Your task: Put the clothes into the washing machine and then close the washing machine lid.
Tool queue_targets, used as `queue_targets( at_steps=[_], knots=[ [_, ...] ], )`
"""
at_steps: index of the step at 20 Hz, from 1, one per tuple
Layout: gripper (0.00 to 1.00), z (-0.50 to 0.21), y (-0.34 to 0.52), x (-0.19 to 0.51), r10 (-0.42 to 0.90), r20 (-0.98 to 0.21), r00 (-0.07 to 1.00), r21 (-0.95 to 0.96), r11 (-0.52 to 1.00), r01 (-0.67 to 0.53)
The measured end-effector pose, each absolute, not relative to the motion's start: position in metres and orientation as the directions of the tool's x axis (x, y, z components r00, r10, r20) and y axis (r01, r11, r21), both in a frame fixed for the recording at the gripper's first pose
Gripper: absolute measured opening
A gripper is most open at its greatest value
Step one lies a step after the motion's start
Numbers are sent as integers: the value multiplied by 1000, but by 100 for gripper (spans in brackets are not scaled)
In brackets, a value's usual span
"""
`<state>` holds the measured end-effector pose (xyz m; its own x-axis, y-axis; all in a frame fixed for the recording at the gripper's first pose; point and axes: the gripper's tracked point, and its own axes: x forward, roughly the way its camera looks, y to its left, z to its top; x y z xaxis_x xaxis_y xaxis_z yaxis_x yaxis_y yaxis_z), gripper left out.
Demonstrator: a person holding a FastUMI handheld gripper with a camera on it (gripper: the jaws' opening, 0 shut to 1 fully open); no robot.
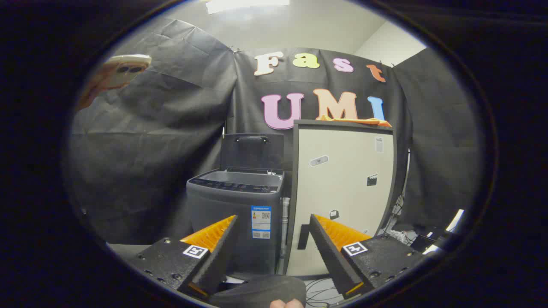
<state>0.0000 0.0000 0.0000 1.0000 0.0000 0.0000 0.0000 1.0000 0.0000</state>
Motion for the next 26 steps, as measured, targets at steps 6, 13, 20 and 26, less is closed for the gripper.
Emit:
queue_targets(
  at_steps=[6, 13, 20, 26],
  knots=[
    [99, 2, 0, -1, 5, 8, 1000, -9, 1000, -5],
    [98, 1, -1, -1, 12, 2, 1000, -12, 1000, -12],
    [98, 0, 0, 0, 16, 3, 1000, -4, 1000, -16],
    [98, -1, -1, 0, 14, 0, 1000, 3, 1000, -14]
  ],
)
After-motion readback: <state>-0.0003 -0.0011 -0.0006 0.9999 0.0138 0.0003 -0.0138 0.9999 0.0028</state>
